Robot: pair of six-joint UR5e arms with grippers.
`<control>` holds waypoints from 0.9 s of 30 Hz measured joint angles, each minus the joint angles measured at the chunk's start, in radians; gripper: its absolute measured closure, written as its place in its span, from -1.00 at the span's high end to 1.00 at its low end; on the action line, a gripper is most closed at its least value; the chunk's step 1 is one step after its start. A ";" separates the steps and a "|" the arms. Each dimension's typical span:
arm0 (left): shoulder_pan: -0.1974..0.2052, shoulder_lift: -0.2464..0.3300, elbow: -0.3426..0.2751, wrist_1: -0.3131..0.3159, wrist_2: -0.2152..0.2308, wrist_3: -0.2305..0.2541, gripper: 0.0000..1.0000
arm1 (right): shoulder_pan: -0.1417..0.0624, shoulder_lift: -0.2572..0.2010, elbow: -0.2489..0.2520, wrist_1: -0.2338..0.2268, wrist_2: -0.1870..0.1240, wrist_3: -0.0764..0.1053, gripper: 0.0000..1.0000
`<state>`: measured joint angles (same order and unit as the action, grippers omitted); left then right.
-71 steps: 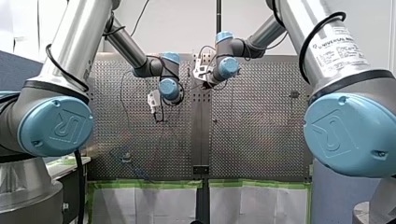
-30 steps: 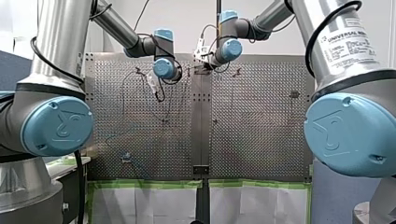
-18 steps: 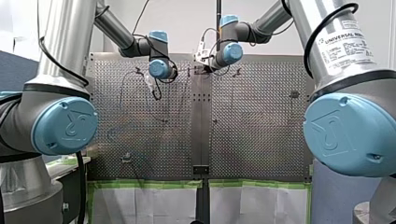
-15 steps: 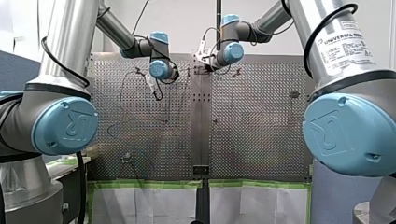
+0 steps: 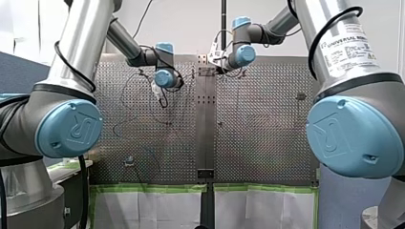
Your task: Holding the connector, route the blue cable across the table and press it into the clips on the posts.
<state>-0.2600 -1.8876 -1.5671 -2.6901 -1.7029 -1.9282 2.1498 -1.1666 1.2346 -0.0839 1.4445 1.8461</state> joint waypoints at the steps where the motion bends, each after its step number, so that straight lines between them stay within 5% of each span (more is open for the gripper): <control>1: 0.003 -0.002 0.003 0.001 0.001 -0.001 -1.00 | -0.004 0.000 0.000 -0.002 -0.002 0.000 -1.00; 10: 0.013 -0.006 0.016 -0.017 0.008 -0.002 -1.00 | -0.037 0.003 0.000 -0.026 -0.013 0.005 -1.00; 12: 0.010 -0.004 0.016 -0.029 0.000 0.002 -0.57 | -0.042 0.004 0.000 -0.028 -0.013 0.006 -1.00; 13: 0.009 -0.003 0.016 -0.036 -0.005 0.004 -0.57 | -0.044 0.005 0.000 -0.028 -0.013 0.006 -1.00; 15: 0.005 0.000 0.016 -0.051 -0.016 0.007 -0.04 | -0.046 0.005 0.000 -0.028 -0.014 0.005 -1.00; 16: 0.003 0.003 0.016 -0.058 -0.020 0.008 -0.04 | -0.047 0.005 0.000 -0.028 -0.015 0.004 -1.00; 17: 0.002 0.005 0.016 -0.066 -0.023 0.009 0.26 | -0.048 0.006 0.000 -0.028 -0.015 0.004 -1.00; 18: 0.000 0.009 0.015 -0.076 -0.026 0.010 0.86 | -0.048 0.006 0.000 -0.028 -0.015 0.003 -1.00; 20: -0.004 0.015 0.015 -0.090 -0.030 0.011 1.00 | -0.048 0.006 0.000 -0.027 -0.016 0.001 -1.00; 27: -0.022 0.024 0.014 -0.153 -0.059 0.019 1.00 | -0.045 0.007 0.000 -0.023 -0.016 -0.002 -1.00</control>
<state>-0.2822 -1.8638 -1.5536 -2.8433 -1.7622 -1.9092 2.1050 -1.1600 1.2348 -0.1072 1.4280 1.8443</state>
